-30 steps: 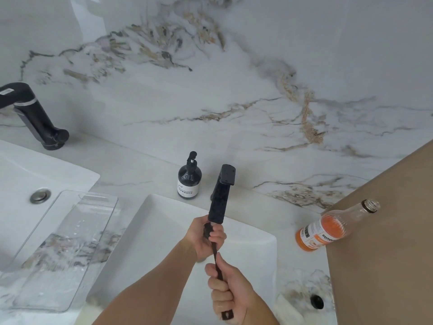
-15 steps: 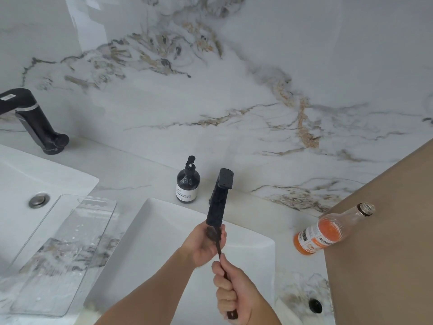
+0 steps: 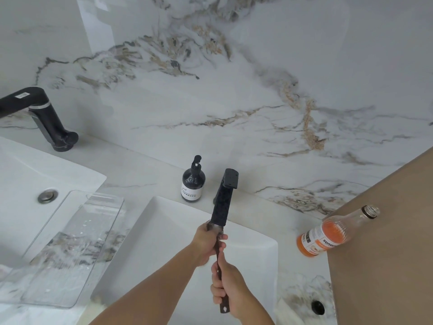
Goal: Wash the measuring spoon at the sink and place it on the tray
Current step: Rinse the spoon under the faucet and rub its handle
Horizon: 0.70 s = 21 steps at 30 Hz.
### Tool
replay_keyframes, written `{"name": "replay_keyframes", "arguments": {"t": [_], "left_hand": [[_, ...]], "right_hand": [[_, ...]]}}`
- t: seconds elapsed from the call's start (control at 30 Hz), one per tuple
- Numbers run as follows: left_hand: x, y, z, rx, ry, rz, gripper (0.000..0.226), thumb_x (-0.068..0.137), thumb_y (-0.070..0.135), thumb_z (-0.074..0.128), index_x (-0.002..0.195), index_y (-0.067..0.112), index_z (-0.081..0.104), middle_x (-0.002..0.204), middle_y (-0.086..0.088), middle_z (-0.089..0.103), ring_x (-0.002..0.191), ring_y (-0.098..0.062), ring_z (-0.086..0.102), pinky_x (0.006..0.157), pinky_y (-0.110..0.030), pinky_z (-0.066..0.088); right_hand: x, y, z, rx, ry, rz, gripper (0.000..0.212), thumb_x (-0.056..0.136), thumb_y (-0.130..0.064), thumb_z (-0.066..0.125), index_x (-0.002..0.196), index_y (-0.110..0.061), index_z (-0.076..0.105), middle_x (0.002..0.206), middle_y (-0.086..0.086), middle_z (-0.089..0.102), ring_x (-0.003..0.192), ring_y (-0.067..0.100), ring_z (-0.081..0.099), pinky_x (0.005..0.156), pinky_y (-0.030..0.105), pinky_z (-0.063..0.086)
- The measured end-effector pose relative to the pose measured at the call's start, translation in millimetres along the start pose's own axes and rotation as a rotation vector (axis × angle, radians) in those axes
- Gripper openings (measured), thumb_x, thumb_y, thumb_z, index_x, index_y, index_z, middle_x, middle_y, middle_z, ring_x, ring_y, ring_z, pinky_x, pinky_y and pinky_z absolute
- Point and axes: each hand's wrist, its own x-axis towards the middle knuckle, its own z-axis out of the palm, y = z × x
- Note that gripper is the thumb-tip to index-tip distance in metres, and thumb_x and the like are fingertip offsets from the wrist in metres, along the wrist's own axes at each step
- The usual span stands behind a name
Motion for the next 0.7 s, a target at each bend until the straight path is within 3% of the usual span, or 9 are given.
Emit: {"name": "replay_keyframes", "arguments": {"t": [0.17,0.23,0.3,0.37,0.43,0.47,0.53,0.6,0.7], "left_hand": [[2.6,-1.0,-6.7,-0.293,-0.095,-0.202,0.019,0.101,0.016,0.043,0.083,0.011,0.047,0.06,0.001,0.039,0.039,-0.009,0.03,0.034,-0.02,0.03],[3.2,0.8,-11.4,-0.376,-0.152,-0.235,0.018,0.099,0.01,0.047,0.081,0.011,0.045,0.061,0.002,0.036,0.036,-0.008,0.026,0.033,-0.019,0.027],[4.0,1.5,-13.5,-0.392,-0.174,-0.237,0.015,0.097,0.005,0.046,0.084,0.011,0.045,0.06,0.001,0.043,0.037,-0.008,0.027,0.034,-0.02,0.028],[4.9,1.5,-8.3,-0.362,-0.155,-0.227,0.011,0.098,0.006,0.043,0.088,0.01,0.045,0.058,0.0,0.05,0.042,-0.011,0.03,0.039,-0.022,0.033],[6.6,-1.1,1.5,-0.345,-0.097,-0.205,0.007,0.1,0.01,0.042,0.094,0.01,0.045,0.061,-0.002,0.055,0.047,-0.012,0.031,0.042,-0.023,0.036],[7.6,-2.8,5.0,-0.334,-0.061,-0.191,0.006,0.101,0.011,0.043,0.095,0.01,0.045,0.063,-0.002,0.054,0.046,-0.012,0.031,0.041,-0.022,0.035],[9.9,-4.8,6.2,-0.331,-0.021,-0.176,0.008,0.102,0.014,0.041,0.096,0.01,0.045,0.063,-0.002,0.05,0.04,-0.01,0.029,0.038,-0.021,0.033],[12.0,-4.8,2.6,-0.391,-0.054,-0.209,0.012,0.103,0.013,0.038,0.096,0.008,0.046,0.062,-0.002,0.048,0.035,-0.009,0.027,0.035,-0.021,0.035],[10.9,1.7,-1.4,-0.385,-0.106,-0.261,0.01,0.1,0.007,0.039,0.092,0.009,0.045,0.061,-0.001,0.044,0.033,-0.009,0.026,0.035,-0.021,0.037]], "right_hand": [[-1.0,-4.1,-2.0,0.265,-0.248,0.107,0.059,0.079,-0.073,0.058,0.056,-0.022,0.038,0.053,-0.007,0.013,0.039,0.01,0.011,0.034,0.021,0.013],[-2.3,-5.2,3.6,0.241,-0.19,0.08,0.057,0.084,-0.07,0.054,0.058,-0.022,0.038,0.053,-0.007,0.016,0.038,0.01,0.014,0.034,0.02,0.015],[-1.5,-5.5,4.2,-0.203,0.06,-0.096,0.054,0.093,-0.065,0.038,0.062,-0.02,0.038,0.053,-0.006,0.028,0.042,0.014,0.027,0.04,0.025,0.028],[-1.5,-2.6,1.4,-0.751,0.332,-0.282,0.054,0.099,-0.056,0.02,0.07,-0.02,0.048,0.067,-0.004,0.053,0.063,0.017,0.054,0.059,0.032,0.046],[3.1,-3.8,-1.4,-0.869,0.418,-0.319,0.057,0.1,-0.055,0.014,0.08,-0.02,0.054,0.08,-0.001,0.062,0.076,0.019,0.06,0.064,0.034,0.048],[3.9,-6.0,-1.9,-0.793,0.371,-0.274,0.057,0.099,-0.057,0.015,0.079,-0.019,0.053,0.074,-0.003,0.059,0.067,0.017,0.058,0.057,0.032,0.047],[3.1,-11.6,-0.9,-0.346,0.153,-0.097,0.054,0.096,-0.062,0.027,0.069,-0.02,0.044,0.055,-0.006,0.036,0.042,0.013,0.033,0.038,0.023,0.029],[0.2,-15.0,-5.2,0.073,-0.066,0.078,0.054,0.091,-0.066,0.043,0.06,-0.022,0.036,0.054,-0.007,0.018,0.041,0.011,0.014,0.035,0.02,0.014],[-1.0,-18.8,-11.1,0.423,-0.275,0.156,0.055,0.091,-0.059,0.054,0.053,-0.021,0.041,0.049,-0.008,0.016,0.034,0.008,0.012,0.029,0.018,0.012]]}}
